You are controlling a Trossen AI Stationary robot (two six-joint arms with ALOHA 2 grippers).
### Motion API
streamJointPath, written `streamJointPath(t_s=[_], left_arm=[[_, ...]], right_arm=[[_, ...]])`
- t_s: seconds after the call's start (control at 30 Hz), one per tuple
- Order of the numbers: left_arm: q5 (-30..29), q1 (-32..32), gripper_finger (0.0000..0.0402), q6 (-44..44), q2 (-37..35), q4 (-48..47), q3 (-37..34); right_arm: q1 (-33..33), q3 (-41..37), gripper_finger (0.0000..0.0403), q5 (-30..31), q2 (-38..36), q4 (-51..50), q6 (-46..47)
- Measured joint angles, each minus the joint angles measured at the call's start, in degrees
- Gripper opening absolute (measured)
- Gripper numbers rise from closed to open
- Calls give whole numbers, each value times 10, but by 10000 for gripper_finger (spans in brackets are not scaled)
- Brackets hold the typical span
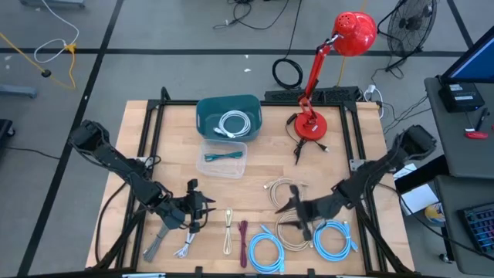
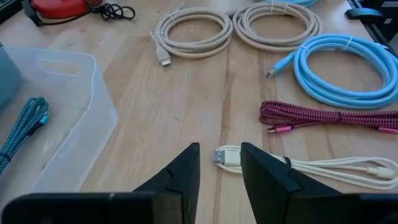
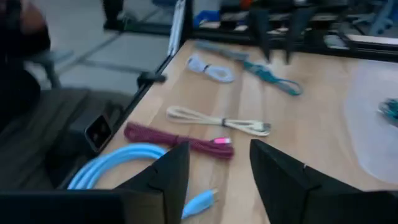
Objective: Pick & Place USB Port
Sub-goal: Put the top light brown USB cable into the dark blue bin
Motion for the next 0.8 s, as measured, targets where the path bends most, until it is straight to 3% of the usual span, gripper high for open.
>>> streamJointPath(t_s=[0.1, 0.27, 0.37, 0.47, 0.6, 0.7, 0.8], left_arm=[[0, 0, 120, 2, 0, 1, 0], [4, 0, 120, 4, 0, 2, 0], [5, 0, 120, 4, 0, 2, 0], [5, -1, 120, 4, 0, 1, 0], [6, -5, 120, 8, 0, 0, 0], [7, -5, 120, 8, 0, 0, 0], [9, -5, 120, 8, 0, 0, 0]], right_arm=[[4, 49, 199, 9, 41, -43, -14], [-15, 128, 255, 164, 61, -285, 31], [-48, 161, 275, 202, 56, -427, 86], [-92, 161, 280, 180, 44, -523, 134], [-167, 146, 267, 82, 36, -594, 183], [-207, 131, 254, 13, 36, -585, 179], [-235, 117, 244, -13, 36, -581, 172]])
